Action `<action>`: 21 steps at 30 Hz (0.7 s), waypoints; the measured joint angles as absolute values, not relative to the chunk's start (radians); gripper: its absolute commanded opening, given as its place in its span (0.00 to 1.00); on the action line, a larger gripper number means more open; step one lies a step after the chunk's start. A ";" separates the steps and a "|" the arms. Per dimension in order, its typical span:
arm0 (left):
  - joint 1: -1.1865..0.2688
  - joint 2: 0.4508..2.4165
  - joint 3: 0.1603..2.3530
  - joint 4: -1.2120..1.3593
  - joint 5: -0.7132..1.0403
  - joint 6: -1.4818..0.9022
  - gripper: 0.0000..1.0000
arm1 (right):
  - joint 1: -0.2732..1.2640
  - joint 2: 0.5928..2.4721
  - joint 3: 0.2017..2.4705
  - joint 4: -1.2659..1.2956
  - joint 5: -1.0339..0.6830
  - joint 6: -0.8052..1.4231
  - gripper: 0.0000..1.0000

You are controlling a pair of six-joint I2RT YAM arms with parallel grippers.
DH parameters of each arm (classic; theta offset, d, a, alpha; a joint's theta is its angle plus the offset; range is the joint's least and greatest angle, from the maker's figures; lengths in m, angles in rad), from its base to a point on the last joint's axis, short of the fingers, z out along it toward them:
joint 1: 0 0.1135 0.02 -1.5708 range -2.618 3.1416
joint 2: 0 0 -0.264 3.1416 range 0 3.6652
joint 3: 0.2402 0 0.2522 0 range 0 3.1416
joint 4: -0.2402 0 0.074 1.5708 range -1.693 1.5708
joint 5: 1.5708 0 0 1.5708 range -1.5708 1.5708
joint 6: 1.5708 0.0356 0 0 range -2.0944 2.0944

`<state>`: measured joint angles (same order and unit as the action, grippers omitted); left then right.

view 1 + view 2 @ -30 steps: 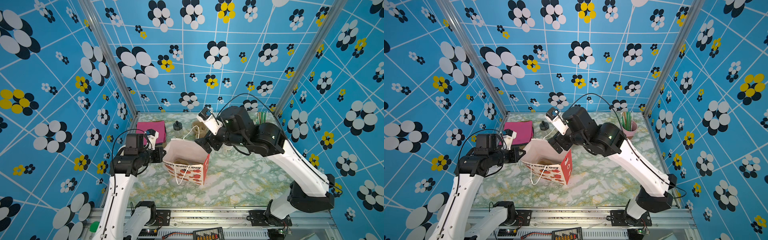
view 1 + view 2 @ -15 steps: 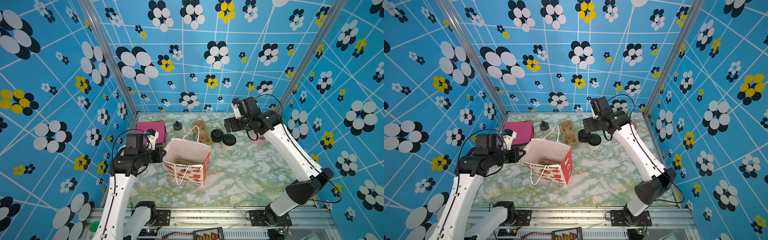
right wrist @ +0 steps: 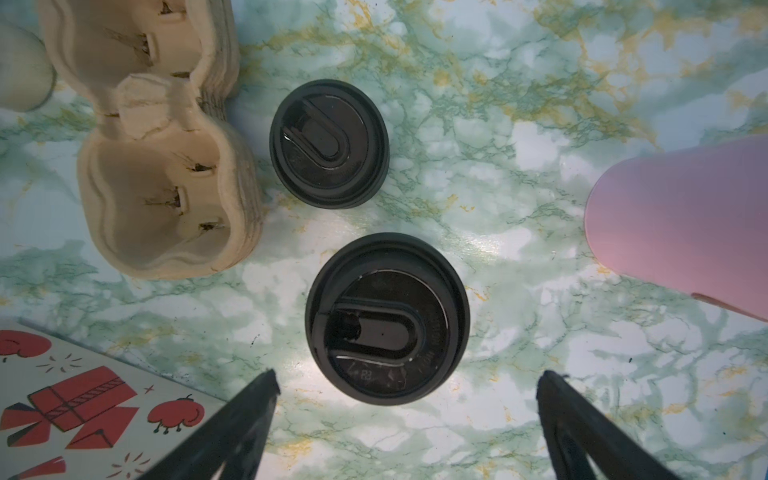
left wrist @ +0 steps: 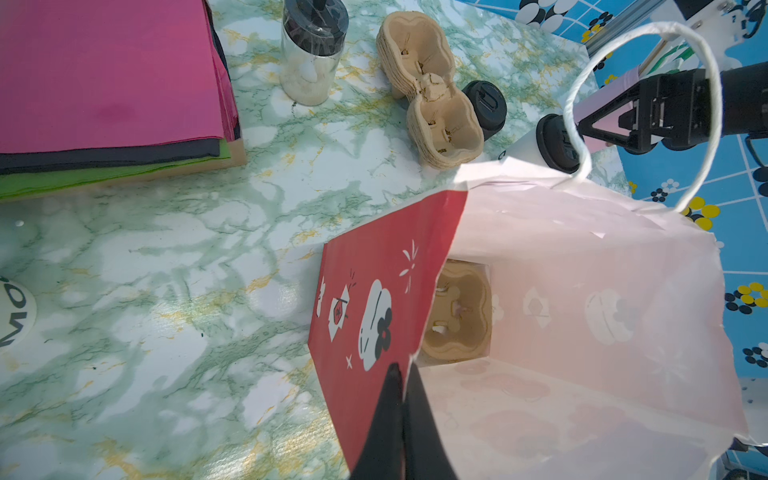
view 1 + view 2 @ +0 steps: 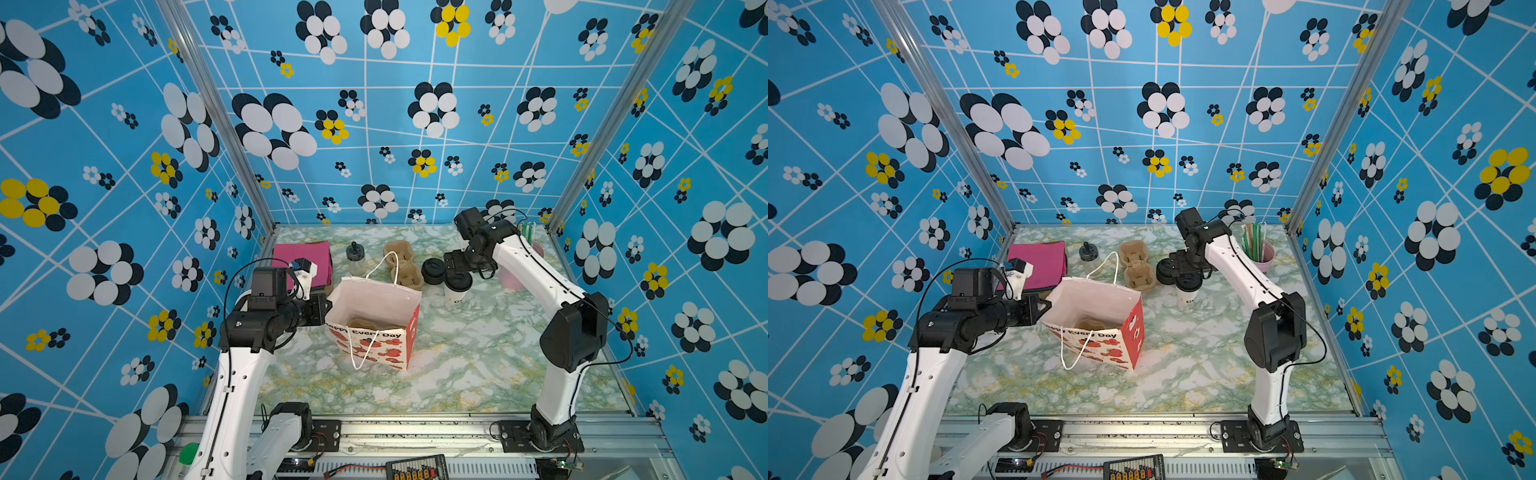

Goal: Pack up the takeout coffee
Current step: 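Move the right gripper over a black-lidded white coffee cup and grasp it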

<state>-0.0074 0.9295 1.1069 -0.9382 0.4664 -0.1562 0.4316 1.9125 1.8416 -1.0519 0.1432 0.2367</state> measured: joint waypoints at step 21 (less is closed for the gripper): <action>-0.007 0.925 1.106 -0.939 0.463 -0.152 0.00 | 0.431 2.009 1.876 -1.069 0.121 0.248 0.90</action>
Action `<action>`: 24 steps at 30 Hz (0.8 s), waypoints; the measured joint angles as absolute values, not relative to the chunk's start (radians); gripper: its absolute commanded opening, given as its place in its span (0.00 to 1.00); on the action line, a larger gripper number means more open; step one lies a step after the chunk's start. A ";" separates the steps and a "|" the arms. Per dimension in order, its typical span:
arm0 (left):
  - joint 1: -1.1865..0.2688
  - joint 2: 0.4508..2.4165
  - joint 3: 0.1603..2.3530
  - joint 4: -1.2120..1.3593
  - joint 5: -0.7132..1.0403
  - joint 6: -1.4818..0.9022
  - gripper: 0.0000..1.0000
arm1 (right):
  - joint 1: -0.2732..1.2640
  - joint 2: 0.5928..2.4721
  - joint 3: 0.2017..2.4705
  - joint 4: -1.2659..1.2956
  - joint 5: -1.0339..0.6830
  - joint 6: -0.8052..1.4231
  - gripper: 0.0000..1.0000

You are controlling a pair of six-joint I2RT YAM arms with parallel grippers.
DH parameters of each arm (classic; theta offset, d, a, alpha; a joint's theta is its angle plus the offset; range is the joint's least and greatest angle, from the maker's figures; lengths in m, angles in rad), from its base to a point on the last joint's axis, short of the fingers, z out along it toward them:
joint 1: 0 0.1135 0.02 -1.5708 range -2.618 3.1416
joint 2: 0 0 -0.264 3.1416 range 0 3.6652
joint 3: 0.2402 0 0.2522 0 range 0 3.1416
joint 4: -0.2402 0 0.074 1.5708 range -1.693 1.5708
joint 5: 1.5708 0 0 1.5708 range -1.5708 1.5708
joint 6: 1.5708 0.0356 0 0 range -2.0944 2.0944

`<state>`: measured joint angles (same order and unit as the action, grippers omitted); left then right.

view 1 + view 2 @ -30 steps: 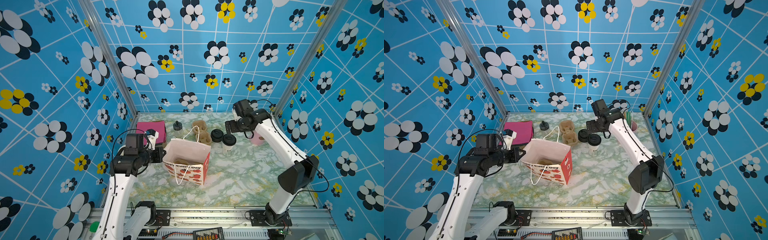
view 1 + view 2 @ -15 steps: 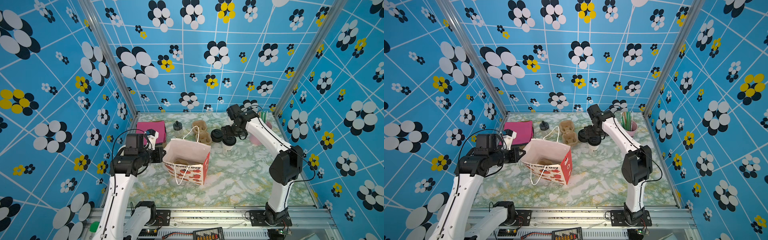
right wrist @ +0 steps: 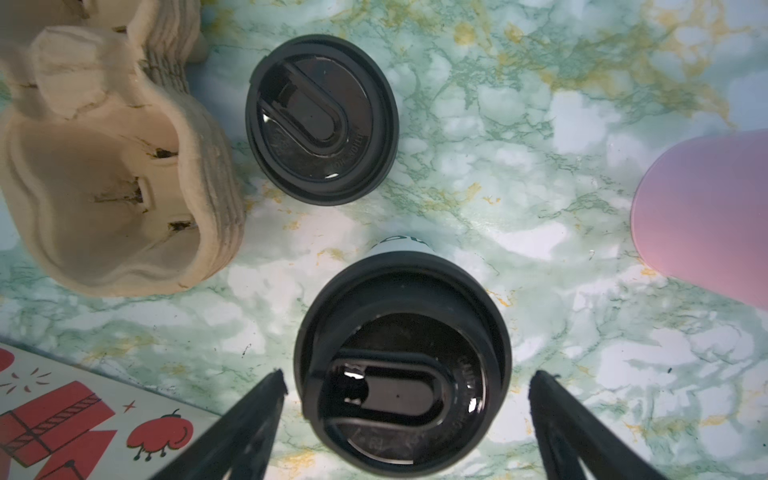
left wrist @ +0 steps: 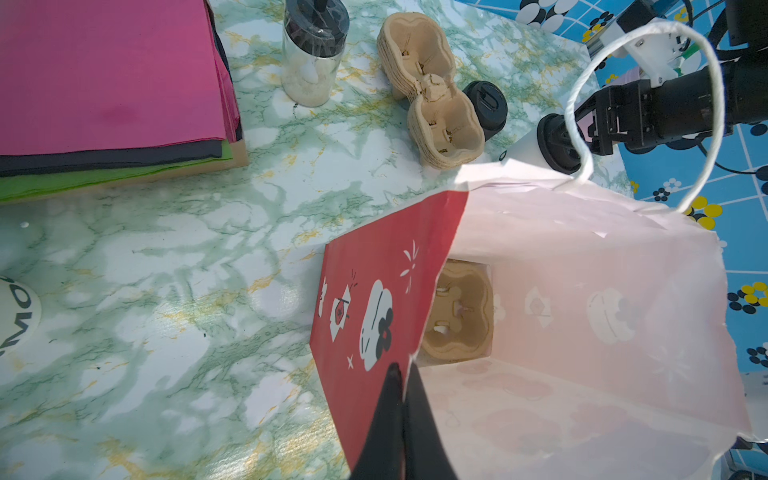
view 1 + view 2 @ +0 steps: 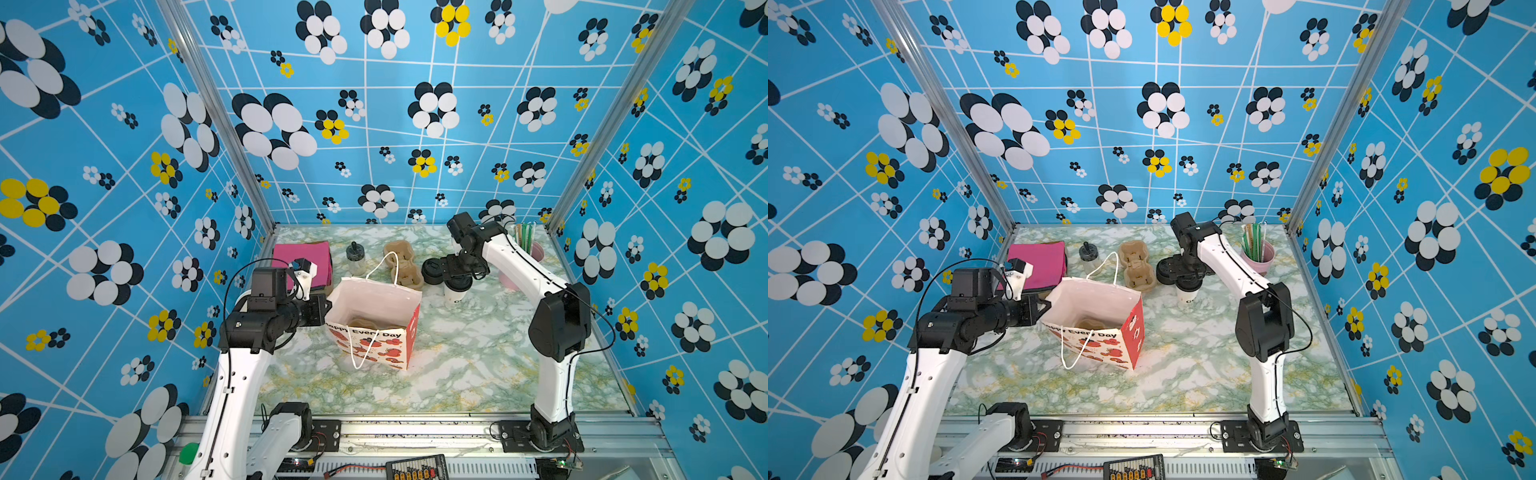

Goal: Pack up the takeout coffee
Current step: 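Move the right gripper over a black-lidded white coffee cup and grasp it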

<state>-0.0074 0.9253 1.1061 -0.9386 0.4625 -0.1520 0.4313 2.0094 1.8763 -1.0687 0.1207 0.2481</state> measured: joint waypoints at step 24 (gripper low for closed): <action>-0.007 0.925 1.106 -0.939 0.459 -0.145 0.00 | 0.425 2.028 1.874 -1.062 0.106 0.248 0.72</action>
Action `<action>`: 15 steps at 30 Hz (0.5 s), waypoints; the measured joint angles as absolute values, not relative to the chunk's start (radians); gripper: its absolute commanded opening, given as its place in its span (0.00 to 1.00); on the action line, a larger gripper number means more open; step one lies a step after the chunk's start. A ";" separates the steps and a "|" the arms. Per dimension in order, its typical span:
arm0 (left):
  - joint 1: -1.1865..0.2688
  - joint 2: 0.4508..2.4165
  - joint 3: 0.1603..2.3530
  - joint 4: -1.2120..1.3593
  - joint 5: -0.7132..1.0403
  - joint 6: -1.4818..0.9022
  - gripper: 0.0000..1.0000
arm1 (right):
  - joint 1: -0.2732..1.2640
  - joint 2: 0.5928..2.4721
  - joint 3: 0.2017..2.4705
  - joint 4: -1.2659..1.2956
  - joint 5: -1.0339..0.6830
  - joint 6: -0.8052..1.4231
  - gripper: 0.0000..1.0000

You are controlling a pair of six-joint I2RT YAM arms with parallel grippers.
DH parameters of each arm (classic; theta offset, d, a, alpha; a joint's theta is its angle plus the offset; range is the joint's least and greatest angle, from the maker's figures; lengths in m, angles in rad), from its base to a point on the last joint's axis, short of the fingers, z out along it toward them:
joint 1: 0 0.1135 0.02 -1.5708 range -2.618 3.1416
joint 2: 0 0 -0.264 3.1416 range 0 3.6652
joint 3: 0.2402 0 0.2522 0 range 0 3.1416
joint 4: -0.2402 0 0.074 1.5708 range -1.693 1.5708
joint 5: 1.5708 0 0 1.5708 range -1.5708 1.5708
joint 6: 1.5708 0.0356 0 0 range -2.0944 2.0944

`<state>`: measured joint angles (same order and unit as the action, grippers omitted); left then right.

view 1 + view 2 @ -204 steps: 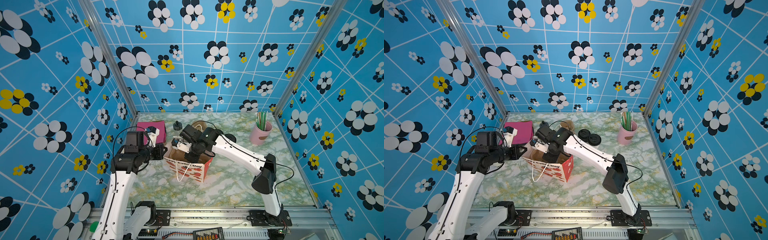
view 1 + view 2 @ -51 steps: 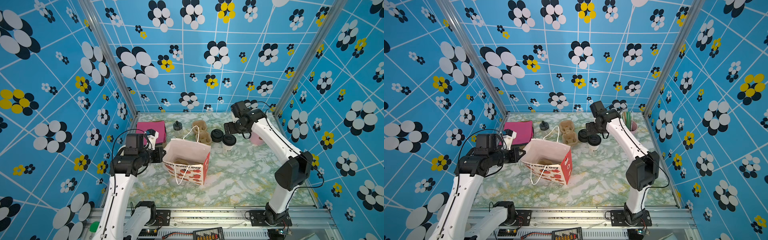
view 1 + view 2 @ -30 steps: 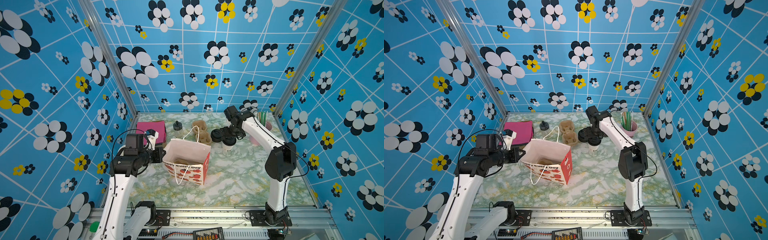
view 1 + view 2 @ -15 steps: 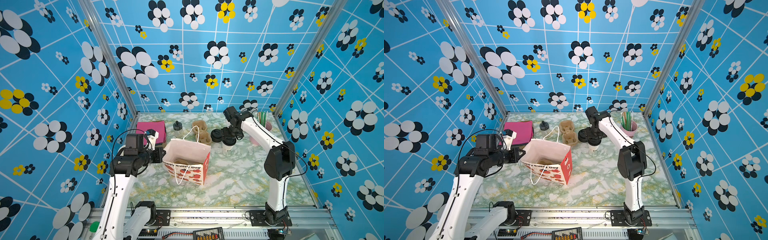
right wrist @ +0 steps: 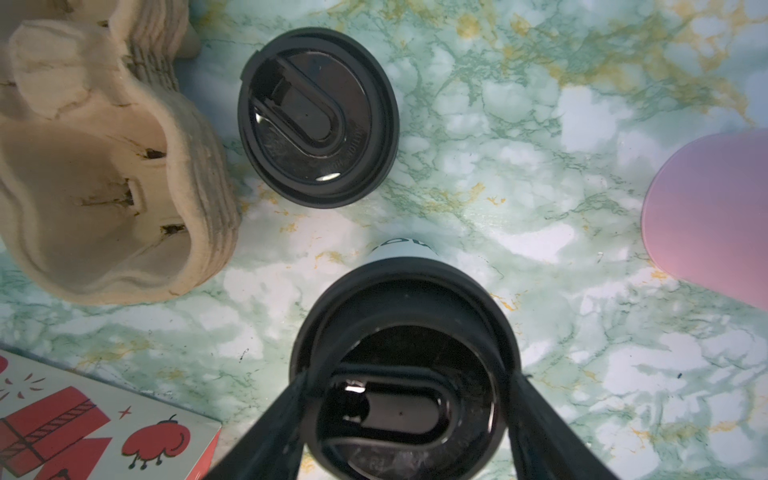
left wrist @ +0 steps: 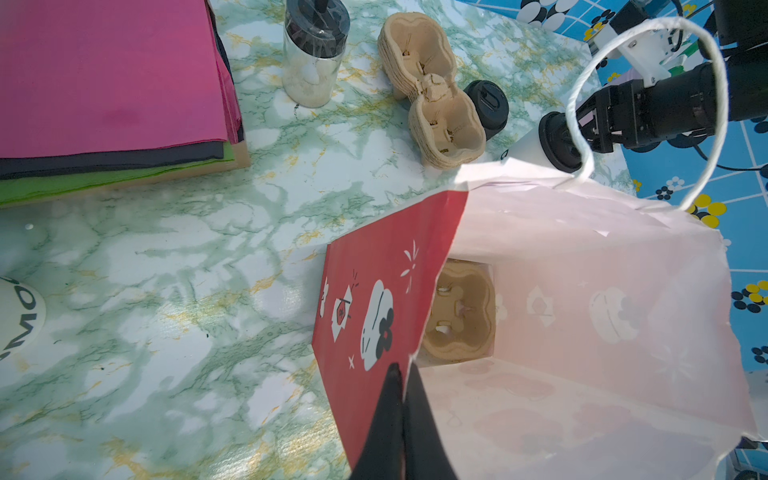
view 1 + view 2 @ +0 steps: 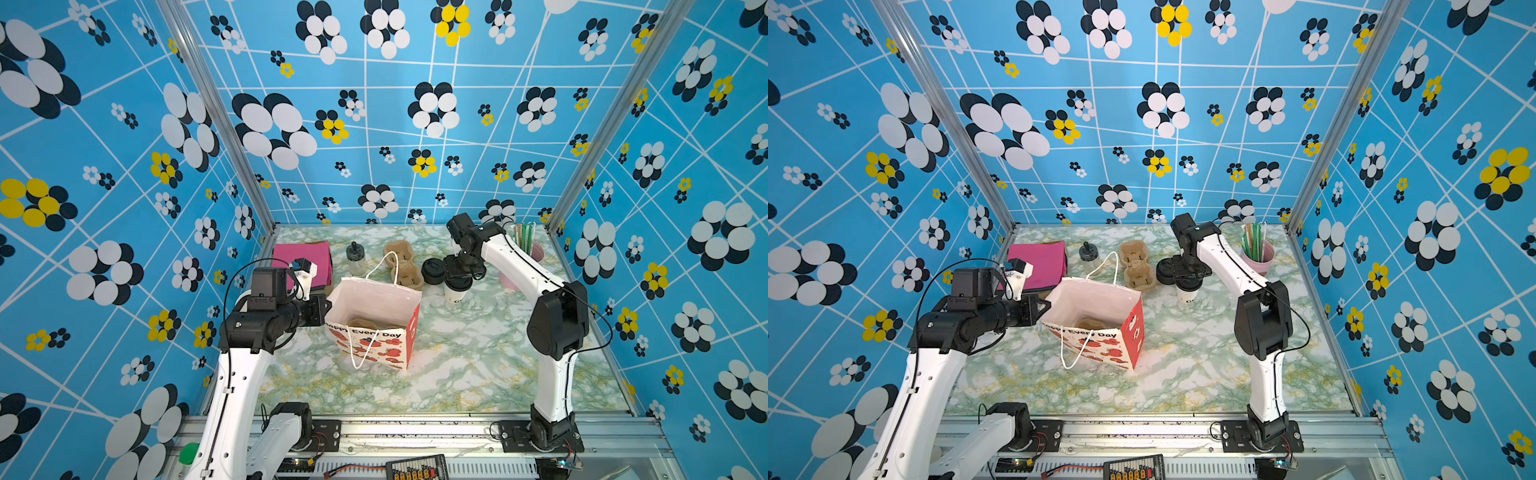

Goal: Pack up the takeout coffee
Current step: 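Move the right gripper over a black-lidded white coffee cup and grasp it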

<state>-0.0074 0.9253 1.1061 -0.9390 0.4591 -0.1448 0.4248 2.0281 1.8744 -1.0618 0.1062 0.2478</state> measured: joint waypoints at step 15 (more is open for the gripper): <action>-0.007 0.925 1.106 -0.939 0.459 -0.145 0.00 | 0.422 2.030 1.854 -1.046 0.094 0.244 0.79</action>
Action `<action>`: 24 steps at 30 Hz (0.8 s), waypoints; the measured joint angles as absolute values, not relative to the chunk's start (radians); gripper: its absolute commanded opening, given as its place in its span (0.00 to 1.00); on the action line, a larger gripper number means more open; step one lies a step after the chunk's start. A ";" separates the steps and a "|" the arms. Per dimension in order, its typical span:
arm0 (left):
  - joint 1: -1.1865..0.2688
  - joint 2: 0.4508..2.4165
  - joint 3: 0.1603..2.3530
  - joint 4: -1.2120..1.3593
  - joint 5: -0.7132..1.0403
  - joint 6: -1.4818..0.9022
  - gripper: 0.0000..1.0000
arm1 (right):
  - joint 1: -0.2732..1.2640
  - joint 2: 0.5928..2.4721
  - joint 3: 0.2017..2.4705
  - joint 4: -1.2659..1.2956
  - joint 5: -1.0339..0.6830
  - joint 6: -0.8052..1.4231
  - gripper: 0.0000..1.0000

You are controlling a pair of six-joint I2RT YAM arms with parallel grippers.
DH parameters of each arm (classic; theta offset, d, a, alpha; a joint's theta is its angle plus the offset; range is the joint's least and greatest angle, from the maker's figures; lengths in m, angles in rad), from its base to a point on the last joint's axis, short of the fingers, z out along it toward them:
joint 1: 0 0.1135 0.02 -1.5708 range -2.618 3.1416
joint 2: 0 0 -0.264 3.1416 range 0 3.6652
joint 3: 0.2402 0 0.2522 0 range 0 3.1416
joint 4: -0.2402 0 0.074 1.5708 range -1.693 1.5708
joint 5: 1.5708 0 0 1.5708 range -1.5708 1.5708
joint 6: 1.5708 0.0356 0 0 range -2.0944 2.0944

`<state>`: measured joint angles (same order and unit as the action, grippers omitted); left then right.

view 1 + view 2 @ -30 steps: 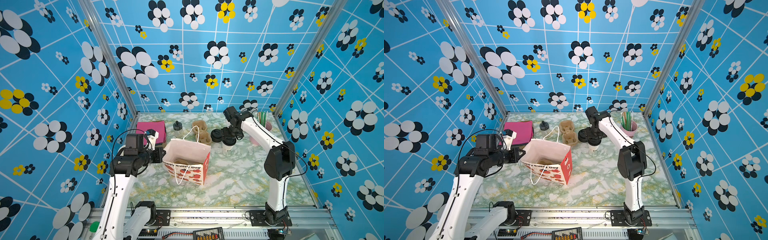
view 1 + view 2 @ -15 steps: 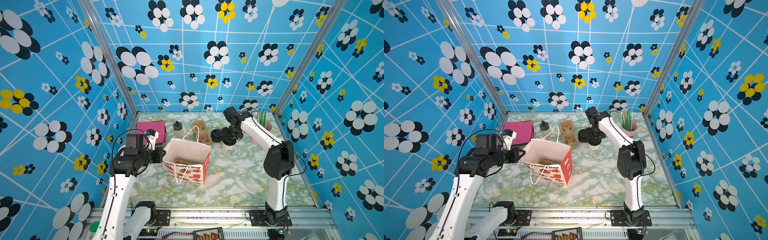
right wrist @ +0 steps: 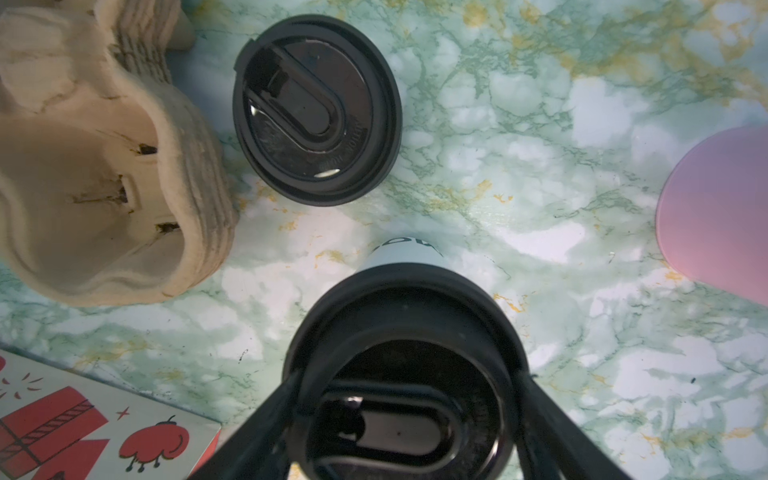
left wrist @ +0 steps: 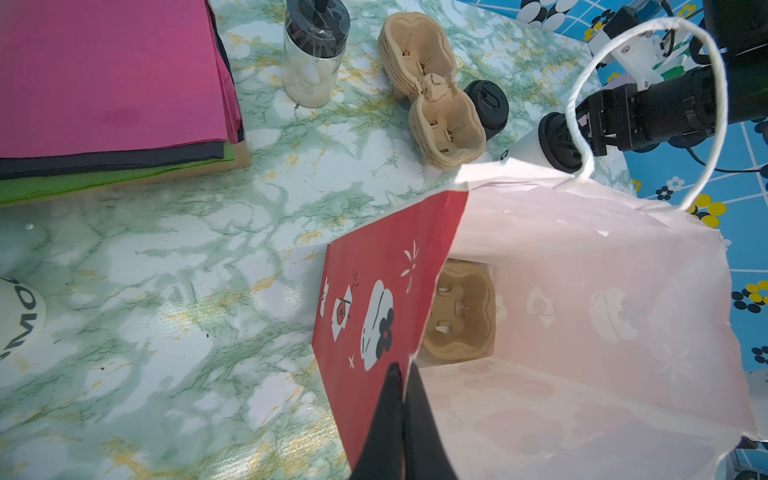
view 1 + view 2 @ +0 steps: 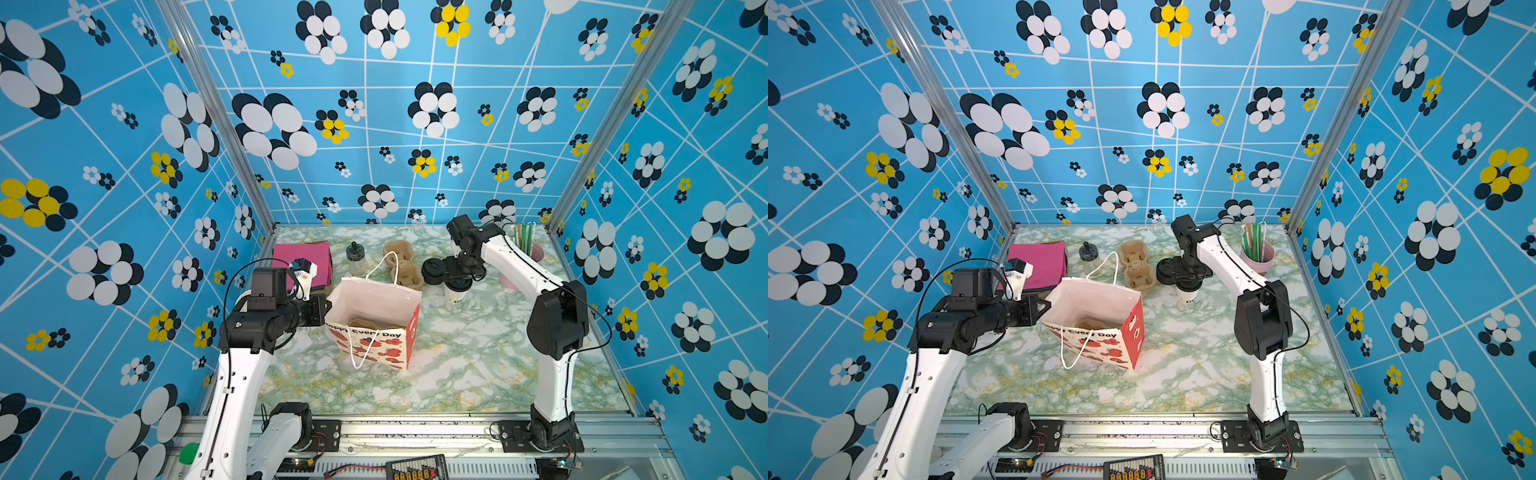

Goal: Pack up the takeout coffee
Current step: 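Move the right gripper over a black-lidded white coffee cup and grasp it, then lift the coffee cup and carry it toward the bag with the right gripper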

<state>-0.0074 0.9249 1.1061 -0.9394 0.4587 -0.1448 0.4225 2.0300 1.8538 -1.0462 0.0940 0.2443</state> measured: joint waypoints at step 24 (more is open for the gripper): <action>-0.007 0.918 1.100 -0.939 0.456 -0.144 0.00 | 0.422 2.021 1.831 -1.024 0.091 0.231 0.74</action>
